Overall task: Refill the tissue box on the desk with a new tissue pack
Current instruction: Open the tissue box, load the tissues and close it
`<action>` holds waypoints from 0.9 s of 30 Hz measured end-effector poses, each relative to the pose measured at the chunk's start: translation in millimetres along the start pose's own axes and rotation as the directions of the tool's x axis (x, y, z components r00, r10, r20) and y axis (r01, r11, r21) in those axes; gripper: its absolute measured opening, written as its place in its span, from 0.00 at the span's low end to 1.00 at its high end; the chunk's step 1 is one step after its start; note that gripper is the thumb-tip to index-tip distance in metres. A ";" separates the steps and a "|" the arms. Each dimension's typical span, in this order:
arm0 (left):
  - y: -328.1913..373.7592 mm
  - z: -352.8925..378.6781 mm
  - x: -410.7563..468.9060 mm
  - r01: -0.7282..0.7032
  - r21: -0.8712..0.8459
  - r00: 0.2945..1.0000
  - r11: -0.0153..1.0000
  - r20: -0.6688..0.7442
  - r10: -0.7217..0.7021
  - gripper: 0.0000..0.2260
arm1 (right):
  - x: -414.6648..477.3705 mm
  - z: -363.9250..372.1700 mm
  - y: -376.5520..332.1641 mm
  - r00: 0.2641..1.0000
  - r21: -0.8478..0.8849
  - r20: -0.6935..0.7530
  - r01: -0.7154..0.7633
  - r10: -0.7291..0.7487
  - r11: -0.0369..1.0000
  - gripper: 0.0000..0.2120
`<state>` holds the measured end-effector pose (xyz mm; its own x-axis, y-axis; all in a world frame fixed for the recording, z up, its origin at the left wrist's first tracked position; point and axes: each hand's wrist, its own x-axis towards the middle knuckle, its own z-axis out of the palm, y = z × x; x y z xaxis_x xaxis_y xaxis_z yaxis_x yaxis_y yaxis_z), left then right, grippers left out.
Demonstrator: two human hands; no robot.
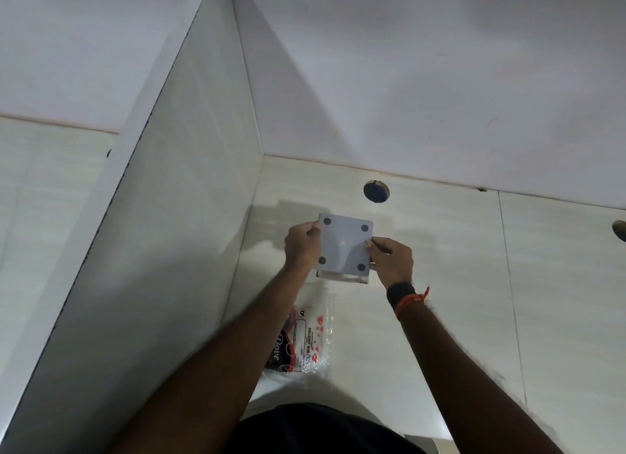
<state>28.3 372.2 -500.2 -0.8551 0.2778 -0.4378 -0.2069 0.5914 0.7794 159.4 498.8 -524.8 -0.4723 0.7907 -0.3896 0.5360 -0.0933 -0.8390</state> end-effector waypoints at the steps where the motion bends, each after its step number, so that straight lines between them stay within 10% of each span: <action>1: -3.7 2.5 0.5 -0.015 0.095 1.000 0.995 0.016 0.013 0.14 | 0.6 -1.3 5.4 1.000 -0.016 -0.017 -0.025 0.025 1.000 0.07; 27: -19.9 6.8 4.9 -0.158 0.354 0.985 0.922 0.118 0.124 0.15 | -0.3 -4.0 10.6 0.991 -0.279 -0.066 -0.128 0.114 0.952 0.06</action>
<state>31.5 366.9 -520.9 -0.8122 0.4359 -0.3876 0.1129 0.7694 0.6287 168.0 500.0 -532.1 -0.3605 0.8131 -0.4570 0.7658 -0.0216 -0.6427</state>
